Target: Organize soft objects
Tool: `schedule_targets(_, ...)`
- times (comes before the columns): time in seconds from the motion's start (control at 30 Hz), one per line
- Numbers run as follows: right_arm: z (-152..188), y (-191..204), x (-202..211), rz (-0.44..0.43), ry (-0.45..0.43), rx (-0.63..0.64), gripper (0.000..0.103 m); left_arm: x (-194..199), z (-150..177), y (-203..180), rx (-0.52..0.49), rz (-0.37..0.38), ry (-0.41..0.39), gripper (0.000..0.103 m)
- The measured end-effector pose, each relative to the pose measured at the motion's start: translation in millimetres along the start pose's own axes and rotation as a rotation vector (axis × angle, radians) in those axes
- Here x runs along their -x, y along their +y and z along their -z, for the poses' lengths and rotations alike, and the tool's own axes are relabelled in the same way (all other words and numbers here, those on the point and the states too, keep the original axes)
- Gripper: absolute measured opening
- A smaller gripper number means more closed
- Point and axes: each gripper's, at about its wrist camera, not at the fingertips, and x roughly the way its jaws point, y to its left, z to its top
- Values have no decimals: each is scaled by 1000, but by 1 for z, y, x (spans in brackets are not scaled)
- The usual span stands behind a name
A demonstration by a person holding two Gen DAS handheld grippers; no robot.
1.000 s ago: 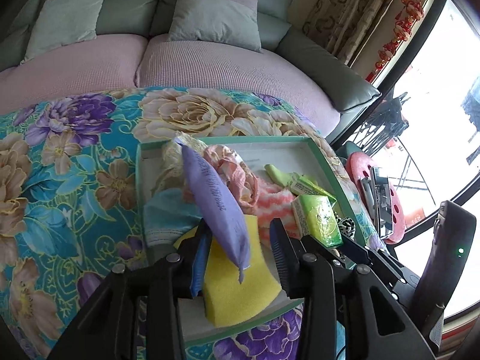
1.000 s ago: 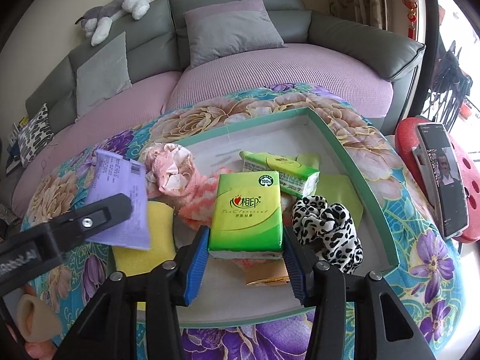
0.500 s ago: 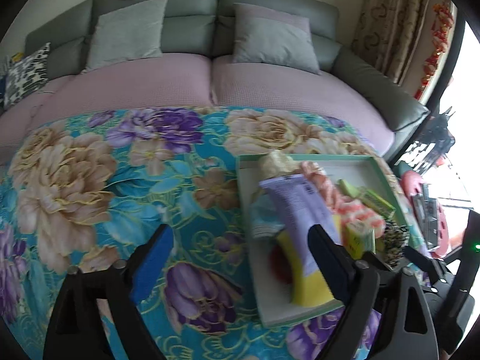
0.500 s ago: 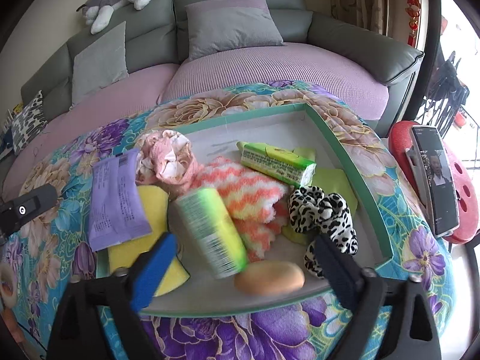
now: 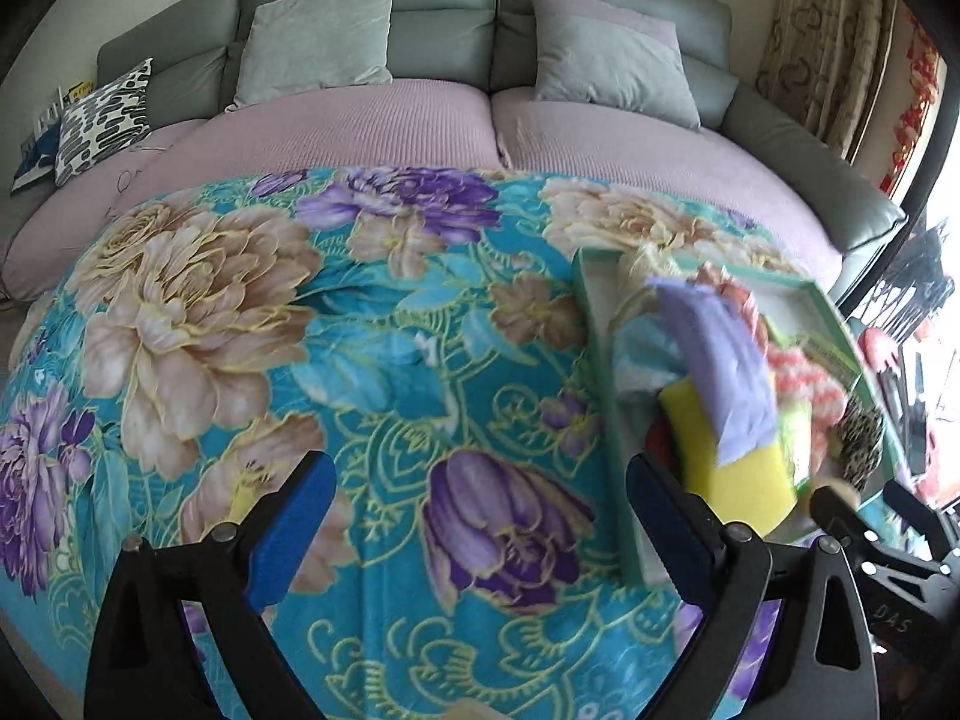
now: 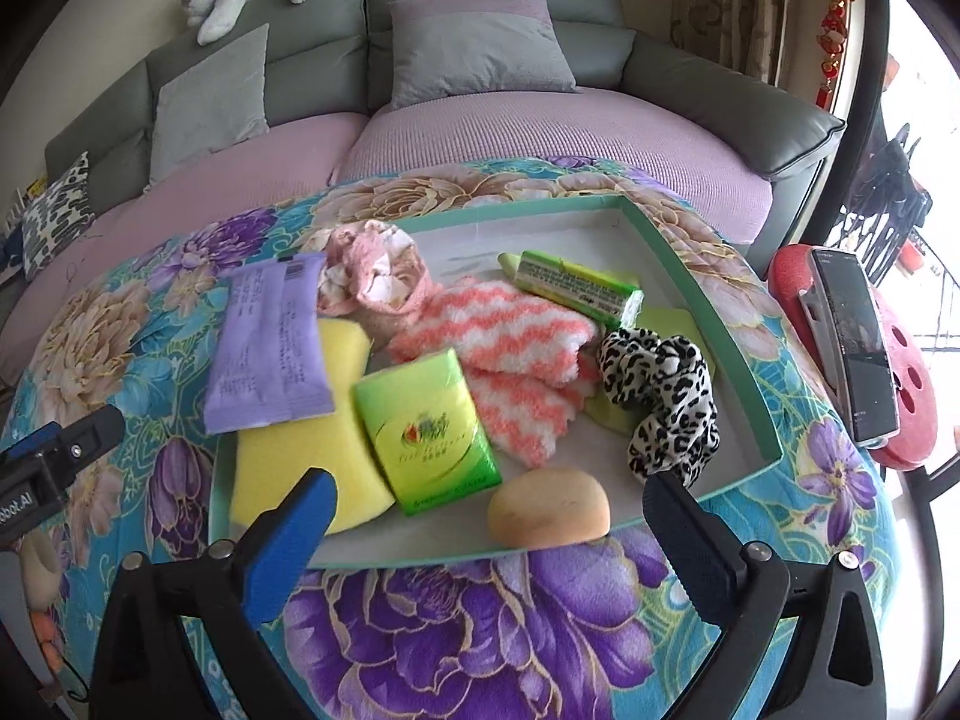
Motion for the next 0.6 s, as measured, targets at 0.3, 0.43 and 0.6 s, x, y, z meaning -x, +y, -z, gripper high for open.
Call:
schedule_targets(0.3, 21, 15, 16, -39, 0, 4, 103, 8, 22, 8, -11, -49, 10, 98)
schedule_targets(0.43, 28, 19, 16, -33, 13, 17, 103, 11, 31, 9, -25, -75, 9, 98)
schedule_targets(0.6, 30, 19, 16, -38, 19, 15, 103, 10, 37, 10, -34, -118, 25, 98)
